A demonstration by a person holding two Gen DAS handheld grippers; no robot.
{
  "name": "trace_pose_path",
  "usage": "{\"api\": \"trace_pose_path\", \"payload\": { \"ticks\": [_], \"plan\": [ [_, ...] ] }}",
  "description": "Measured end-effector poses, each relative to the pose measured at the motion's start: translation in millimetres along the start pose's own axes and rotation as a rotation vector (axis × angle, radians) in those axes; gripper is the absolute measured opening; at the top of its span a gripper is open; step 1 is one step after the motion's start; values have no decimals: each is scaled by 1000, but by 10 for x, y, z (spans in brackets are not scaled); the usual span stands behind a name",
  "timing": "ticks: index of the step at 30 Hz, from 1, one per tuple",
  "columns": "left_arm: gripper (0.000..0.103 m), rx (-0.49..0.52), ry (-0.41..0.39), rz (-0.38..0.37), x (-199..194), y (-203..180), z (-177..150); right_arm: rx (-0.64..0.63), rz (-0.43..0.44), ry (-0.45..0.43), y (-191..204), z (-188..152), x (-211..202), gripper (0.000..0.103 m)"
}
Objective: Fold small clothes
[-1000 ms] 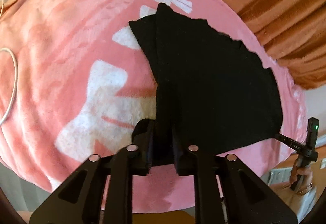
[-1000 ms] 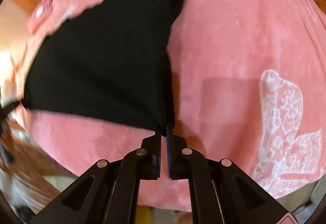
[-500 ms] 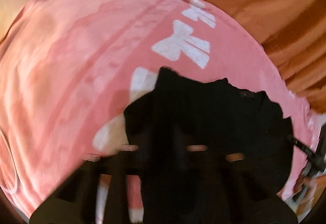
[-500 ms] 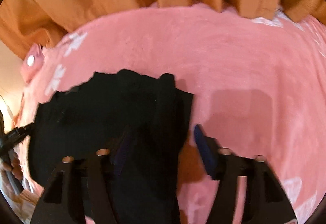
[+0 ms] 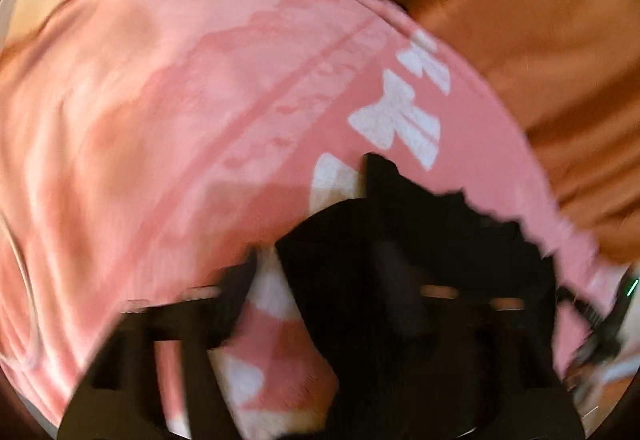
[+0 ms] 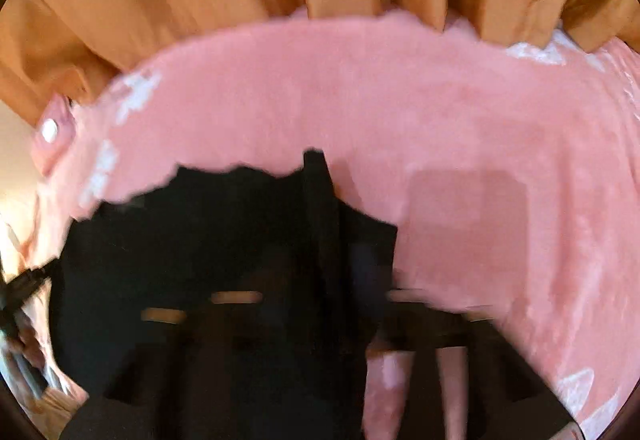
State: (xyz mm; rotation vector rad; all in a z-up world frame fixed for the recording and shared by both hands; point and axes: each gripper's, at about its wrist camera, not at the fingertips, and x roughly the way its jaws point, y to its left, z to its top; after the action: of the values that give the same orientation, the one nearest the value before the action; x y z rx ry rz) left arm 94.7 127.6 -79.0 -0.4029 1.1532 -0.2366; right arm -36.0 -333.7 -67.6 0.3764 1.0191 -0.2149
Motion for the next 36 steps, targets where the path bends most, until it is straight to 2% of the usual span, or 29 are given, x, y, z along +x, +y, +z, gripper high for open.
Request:
{"api": "trace_pose_path", "payload": {
  "ticks": [1,3,4,6,7,8,9,10,11,13,16,18,20,21,22,23,24,25,26,27,29,30,31,33,36],
  "plan": [
    [77,-54,-6,-21,9,79,1,-7,-16,-22,-1,-21,-25,88],
    [82,-99,43,-41,165,124,17,-13,-25,11,-8,-45,98,88],
    [89,-92,30,-49,197,112,13,11,0,52,-40,-78,232,88],
    [90,-48,7,-15,247,-10,-5,63,45,98,-47,-97,468,91],
    [86,-6,-1,14,304,-93,-15,40,37,29,11,-100,432,87],
    [72,40,-12,29,336,-186,-41,10,59,28,75,-96,429,77],
    [25,114,2,3,407,-310,-44,-1,85,28,120,-101,413,44],
    [14,155,41,-35,486,-409,-34,20,141,30,140,-84,380,14],
    [14,165,34,-40,501,-462,-19,35,149,14,155,-67,301,14],
    [13,209,-35,-62,411,-652,32,2,132,-56,203,-11,22,12],
    [12,243,-116,-126,215,-926,145,34,158,-141,71,61,-384,11],
    [11,245,-135,-141,192,-1038,228,53,116,-201,-108,89,-654,11],
    [3,249,-157,-87,241,-1110,294,81,69,-207,-309,125,-633,11],
    [2,261,-170,-7,372,-1144,337,98,45,-184,-425,139,-516,12],
    [0,272,-161,80,541,-1155,357,123,36,-122,-570,133,-283,13],
    [0,277,-138,126,690,-1118,374,151,35,-50,-700,93,-33,14],
    [0,259,-72,137,892,-1041,376,177,21,14,-786,51,176,19],
    [0,225,-28,129,980,-979,368,213,48,22,-885,9,237,21],
    [0,191,-20,113,966,-944,355,225,51,7,-914,26,165,23],
    [1,188,-33,88,849,-962,337,220,34,2,-923,58,40,32],
    [11,259,-73,89,626,-1073,254,177,13,-62,-942,34,-319,56],
    [30,322,-109,111,497,-1142,154,159,-1,-88,-955,-35,-440,79],
    [50,373,-131,150,409,-1194,31,138,-24,-95,-935,-117,-525,85],
    [54,432,-110,174,342,-1247,-200,91,-38,-6,-905,-361,-550,85],
    [60,511,-11,171,385,-1276,-505,120,58,110,-861,-734,-491,85]
  ]
}}
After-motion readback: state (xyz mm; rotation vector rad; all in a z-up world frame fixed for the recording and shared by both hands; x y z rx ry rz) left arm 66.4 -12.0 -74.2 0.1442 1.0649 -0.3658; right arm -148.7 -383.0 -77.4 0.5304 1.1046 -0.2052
